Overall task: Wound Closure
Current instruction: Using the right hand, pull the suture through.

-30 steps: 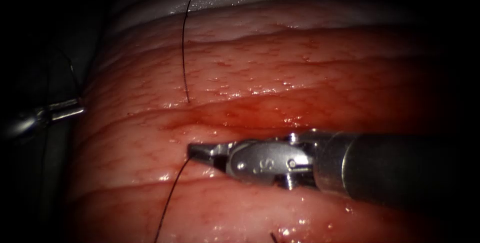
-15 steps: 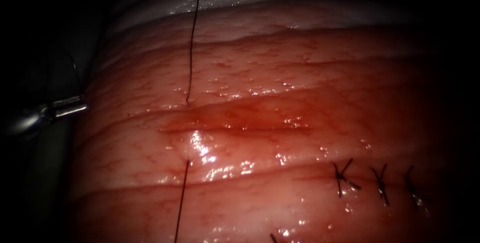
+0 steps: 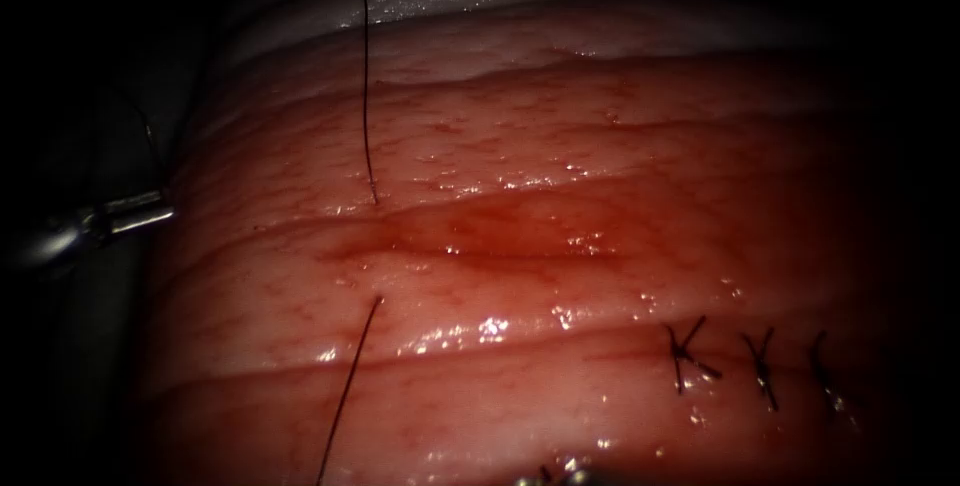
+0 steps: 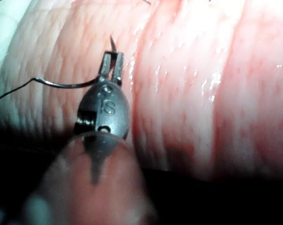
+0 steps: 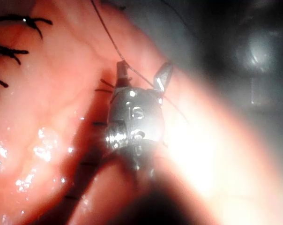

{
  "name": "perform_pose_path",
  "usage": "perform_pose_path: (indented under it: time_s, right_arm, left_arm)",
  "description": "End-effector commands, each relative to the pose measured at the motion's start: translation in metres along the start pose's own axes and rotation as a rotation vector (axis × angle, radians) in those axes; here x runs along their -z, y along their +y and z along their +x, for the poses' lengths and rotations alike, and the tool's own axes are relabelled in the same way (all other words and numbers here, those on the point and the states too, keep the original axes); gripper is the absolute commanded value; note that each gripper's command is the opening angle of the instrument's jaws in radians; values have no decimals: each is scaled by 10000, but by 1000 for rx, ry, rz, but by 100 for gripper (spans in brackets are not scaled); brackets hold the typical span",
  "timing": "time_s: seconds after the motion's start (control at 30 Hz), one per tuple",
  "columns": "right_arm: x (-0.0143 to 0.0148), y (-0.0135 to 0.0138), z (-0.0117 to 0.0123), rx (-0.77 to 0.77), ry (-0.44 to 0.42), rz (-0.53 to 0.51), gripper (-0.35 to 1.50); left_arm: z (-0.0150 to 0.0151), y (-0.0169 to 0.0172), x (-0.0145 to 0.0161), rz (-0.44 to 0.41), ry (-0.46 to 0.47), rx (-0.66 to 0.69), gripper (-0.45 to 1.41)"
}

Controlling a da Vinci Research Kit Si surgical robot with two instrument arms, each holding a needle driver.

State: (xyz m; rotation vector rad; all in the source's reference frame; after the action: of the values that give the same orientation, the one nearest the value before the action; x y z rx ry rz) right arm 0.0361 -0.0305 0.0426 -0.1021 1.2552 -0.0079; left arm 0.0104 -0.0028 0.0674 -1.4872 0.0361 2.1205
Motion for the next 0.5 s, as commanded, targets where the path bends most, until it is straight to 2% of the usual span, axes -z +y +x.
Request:
perform_pose_path:
  time_s: [0.03, 0.1, 0.13, 0.33, 0.37, 0.5]
  right_arm:
    - [-9, 17, -32, -8, -41, -26, 118]
    - [-12, 29, -52, -8, -60, -39, 123]
    - [-14, 40, -70, -12, -74, -48, 123]
    - [-27, 68, -120, -17, -103, -69, 123]
    - [-34, 77, -140, -17, -100, -69, 125]
    - [-44, 89, -163, -19, -103, -73, 118]
  left_arm:
    - [-4, 1, -7, -1, 1, -1, -45]
    - [-4, 2, -7, 0, 1, -1, -45]
    - [-4, 3, -7, 1, 1, -1, -45]
    - [-4, 3, -8, 2, 0, -1, -45]
    - [-4, 3, -9, 3, 0, -1, -45]
    - [-5, 3, -9, 3, 0, -2, -45]
